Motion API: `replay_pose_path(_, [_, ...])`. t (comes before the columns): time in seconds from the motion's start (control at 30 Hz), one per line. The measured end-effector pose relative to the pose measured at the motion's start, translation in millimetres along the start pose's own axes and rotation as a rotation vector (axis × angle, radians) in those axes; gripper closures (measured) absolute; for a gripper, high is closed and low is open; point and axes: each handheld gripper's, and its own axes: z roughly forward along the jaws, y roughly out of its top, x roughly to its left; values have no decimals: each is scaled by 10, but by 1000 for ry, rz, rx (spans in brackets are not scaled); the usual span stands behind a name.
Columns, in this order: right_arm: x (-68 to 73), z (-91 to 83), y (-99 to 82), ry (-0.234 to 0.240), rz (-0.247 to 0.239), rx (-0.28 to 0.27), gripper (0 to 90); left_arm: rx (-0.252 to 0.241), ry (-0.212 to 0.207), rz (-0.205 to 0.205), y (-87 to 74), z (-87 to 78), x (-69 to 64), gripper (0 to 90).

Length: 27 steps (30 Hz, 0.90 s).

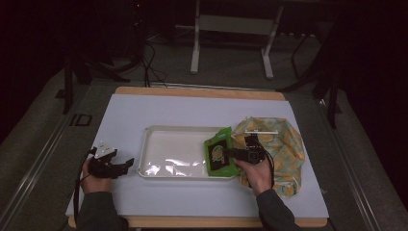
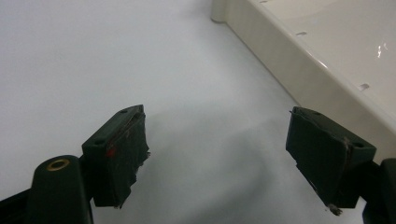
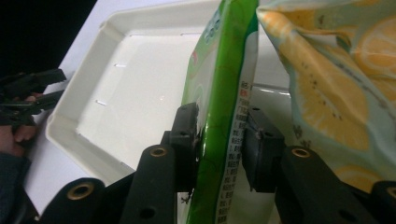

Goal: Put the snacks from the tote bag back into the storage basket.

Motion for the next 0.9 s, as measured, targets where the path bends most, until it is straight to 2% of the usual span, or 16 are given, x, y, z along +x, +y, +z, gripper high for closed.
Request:
replay_pose_path(0.27, [31,5,-81,-41,-27,18,622,1,0,1,0,0,1,208])
replay_pose_path(0.57, [31,9,-173,-58,-34,27,576,-1,0,-1,0,1,-1,208])
replay_pose_path(0.9, [121,-31,-290,-111,-89,42,527,1,1,2,1,0,0,208])
